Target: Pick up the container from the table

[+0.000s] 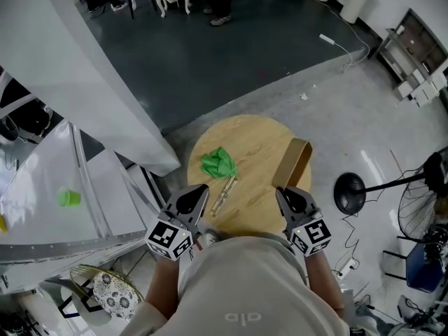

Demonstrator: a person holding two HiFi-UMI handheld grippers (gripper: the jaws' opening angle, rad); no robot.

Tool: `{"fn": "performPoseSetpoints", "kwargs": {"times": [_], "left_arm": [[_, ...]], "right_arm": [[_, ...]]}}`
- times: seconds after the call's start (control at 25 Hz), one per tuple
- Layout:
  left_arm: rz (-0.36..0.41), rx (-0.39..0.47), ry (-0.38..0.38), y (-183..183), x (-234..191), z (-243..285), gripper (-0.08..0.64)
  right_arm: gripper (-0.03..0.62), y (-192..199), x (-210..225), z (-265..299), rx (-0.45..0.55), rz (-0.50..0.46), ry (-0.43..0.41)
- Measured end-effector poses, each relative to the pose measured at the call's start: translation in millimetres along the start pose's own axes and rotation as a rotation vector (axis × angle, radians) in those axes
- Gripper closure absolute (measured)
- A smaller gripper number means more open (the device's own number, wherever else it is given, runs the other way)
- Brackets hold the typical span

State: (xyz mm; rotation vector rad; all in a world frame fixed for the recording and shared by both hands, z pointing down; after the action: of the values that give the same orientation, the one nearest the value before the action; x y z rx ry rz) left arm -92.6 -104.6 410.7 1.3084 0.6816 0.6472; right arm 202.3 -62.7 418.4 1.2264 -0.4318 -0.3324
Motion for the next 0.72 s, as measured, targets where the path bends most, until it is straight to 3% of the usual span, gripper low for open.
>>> {"fn": "performPoseSetpoints", "kwargs": {"times": [0.72], "left_arm": [[-0.001, -0.022, -0.021, 2.1, 3.6, -1.5, 0.545]], "right_arm": [[0.548, 7.6, 6.8, -0.9, -0.021, 0.016, 0.003]]}}
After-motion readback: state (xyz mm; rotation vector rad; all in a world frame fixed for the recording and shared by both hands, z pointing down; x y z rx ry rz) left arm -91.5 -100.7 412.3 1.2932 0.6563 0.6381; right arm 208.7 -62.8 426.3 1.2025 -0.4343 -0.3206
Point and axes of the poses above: the fingertips, and each gripper's own axes: z forward along the fingers, x to its right, y out of its underside, the point moved 8 cm from there along -z, backward along the fingers, and after that the axes turned 5 degrees about z, right-handed, at the moved point
